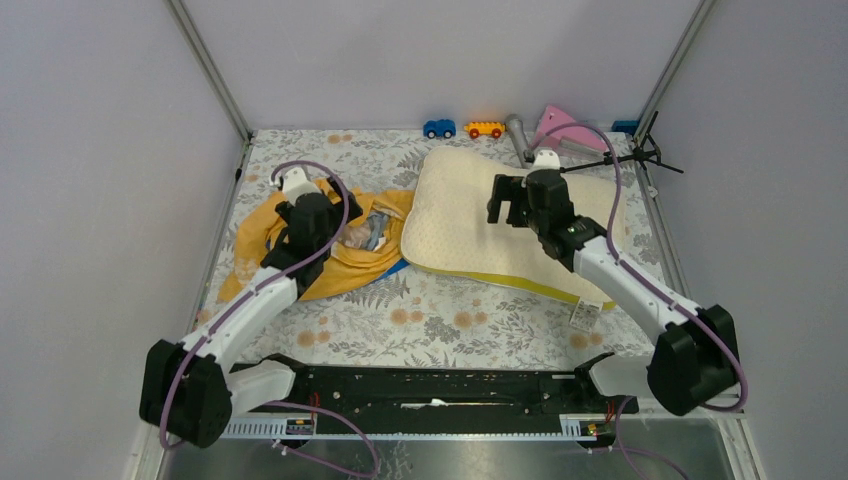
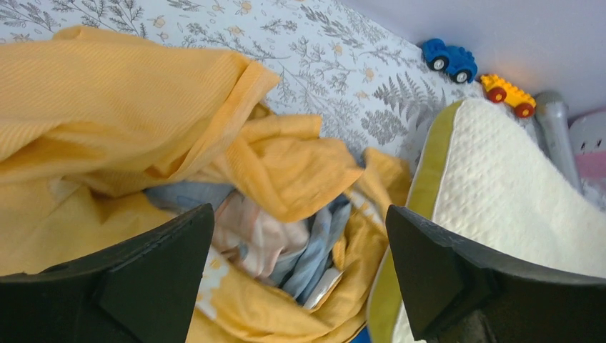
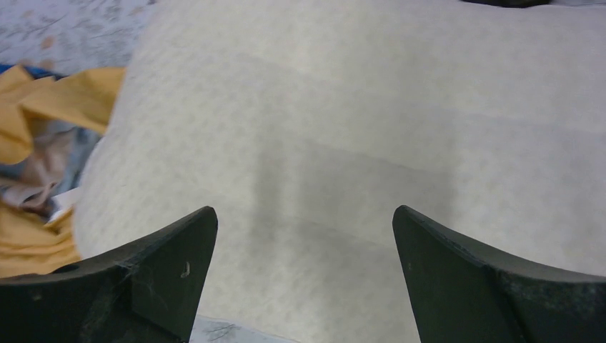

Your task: Remove the pillowcase from the pillow

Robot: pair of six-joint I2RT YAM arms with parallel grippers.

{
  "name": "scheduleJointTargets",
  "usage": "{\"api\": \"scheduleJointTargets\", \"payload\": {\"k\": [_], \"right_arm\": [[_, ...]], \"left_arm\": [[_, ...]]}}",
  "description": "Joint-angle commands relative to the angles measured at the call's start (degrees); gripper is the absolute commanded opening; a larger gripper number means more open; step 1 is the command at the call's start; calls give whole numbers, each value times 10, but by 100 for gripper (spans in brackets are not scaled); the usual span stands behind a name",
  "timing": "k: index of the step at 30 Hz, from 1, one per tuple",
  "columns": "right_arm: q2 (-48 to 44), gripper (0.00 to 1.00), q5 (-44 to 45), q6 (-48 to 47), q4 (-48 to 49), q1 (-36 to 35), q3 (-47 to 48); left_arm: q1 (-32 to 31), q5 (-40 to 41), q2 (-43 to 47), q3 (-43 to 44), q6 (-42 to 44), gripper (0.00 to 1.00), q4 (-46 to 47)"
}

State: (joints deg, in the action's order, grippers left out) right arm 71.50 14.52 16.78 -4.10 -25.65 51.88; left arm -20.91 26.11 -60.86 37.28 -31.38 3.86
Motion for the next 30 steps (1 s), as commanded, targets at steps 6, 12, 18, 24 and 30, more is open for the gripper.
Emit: {"api": "scheduleJointTargets", "payload": {"k": [6,12,18,24,30], "right_arm": [[-3,100,83,88,73,41,-94],[92,100,-1,135,144,36,-114],[226,100,-29,122,175,-42,-1],[261,100,-150,59,167,-54,127],[115,100,-8,-87,169,-45,56]], "left_arm": [[1,-27,102,-146,70,99,147],[0,-42,117,-177,69,99,175],[0,-43,122,-181,73,99,186],[0,-37,115,-188,81,99,195],[0,-1,107,-202,98,99,227]]}}
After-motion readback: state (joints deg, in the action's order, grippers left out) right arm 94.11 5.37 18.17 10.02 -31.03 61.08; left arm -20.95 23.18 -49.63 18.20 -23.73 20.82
